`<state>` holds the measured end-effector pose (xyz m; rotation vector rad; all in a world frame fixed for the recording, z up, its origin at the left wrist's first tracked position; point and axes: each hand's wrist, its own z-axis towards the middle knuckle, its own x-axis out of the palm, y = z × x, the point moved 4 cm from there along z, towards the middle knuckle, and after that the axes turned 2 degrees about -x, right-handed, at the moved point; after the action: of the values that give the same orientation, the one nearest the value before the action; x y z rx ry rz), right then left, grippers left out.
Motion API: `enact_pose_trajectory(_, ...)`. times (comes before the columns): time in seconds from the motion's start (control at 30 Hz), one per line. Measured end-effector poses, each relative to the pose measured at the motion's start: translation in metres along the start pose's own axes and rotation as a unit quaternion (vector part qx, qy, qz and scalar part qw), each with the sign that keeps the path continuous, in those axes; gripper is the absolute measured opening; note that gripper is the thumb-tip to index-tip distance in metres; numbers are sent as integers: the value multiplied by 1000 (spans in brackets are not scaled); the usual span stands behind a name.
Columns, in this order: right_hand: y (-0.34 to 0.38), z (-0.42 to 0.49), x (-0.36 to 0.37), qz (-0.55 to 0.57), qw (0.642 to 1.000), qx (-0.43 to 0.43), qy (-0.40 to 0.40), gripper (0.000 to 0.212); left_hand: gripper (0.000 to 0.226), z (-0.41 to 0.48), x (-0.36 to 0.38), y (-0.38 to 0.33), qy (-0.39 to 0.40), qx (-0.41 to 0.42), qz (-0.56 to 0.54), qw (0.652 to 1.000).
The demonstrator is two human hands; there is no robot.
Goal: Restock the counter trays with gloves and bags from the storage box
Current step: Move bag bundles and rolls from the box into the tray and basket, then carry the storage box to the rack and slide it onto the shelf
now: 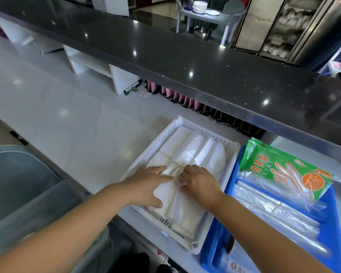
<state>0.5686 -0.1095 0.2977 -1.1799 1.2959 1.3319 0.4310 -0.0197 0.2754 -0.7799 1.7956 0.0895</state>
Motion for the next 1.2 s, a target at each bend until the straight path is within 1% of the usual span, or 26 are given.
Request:
enact_pose_trajectory(0.1, -1, -1, 0, 13, 1000, 0, -13, 20, 83, -2, 2, -2, -18, -8, -19, 1000)
enact_pose_trajectory(0.17, 1, -1, -2, 15, 1000, 4, -25, 21, 73, -5, -1, -3, -41, -7, -31, 999)
enact_pose_trajectory(0.3, 20, -4, -13, 2, 998, 18, -65, 12, 50, -25, -13, -2, -137, -6, -58, 989)
enact_pose_trajectory(0.37, 38, -7, -18, -11, 997, 25, -74, 9, 42, -41, -20, 1, -191, 5, -56, 980)
enact_pose_trajectory(0.47, 72, -5, -24, -41, 995, 44, -81, 6, 34, -72, -28, 15, -265, -2, -63, 962)
enact_pose_trajectory(0.57, 113, 1, -30, -57, 990, 74, -107, 4, 30, -104, -31, 37, -295, -1, -58, 954)
enact_pose_trajectory(0.63, 145, 5, -30, -69, 988, 90, -104, 10, 25, -129, -32, 54, -310, 12, -64, 948)
enact_pose_trajectory(0.7, 179, 5, -29, -72, 987, 105, -102, 17, 24, -155, -30, 71, -311, 32, -57, 948)
enact_pose_trajectory(0.8, 230, 2, -26, -69, 979, 136, -132, 10, 26, -197, -22, 101, -296, 52, -48, 952)
enact_pose_trajectory(0.87, 260, -1, -18, -63, 979, 150, -127, 15, 25, -227, -15, 124, -294, 50, -57, 953)
enact_pose_trajectory(0.93, 286, -4, -6, -52, 980, 153, -113, 19, 23, -256, -5, 147, -288, 34, -65, 955)
enact_pose_trajectory(1.03, 319, -7, 16, -36, 982, 160, -95, 19, 23, -286, 14, 177, -265, 10, -68, 962)
enact_pose_trajectory(1.13, 343, -5, 45, -16, 987, 147, -69, 21, 18, -301, 33, 201, -254, -11, -60, 965)
enact_pose_trajectory(1.2, 351, -2, 65, -8, 989, 140, -52, 23, 19, -305, 47, 215, -238, -35, -52, 969)
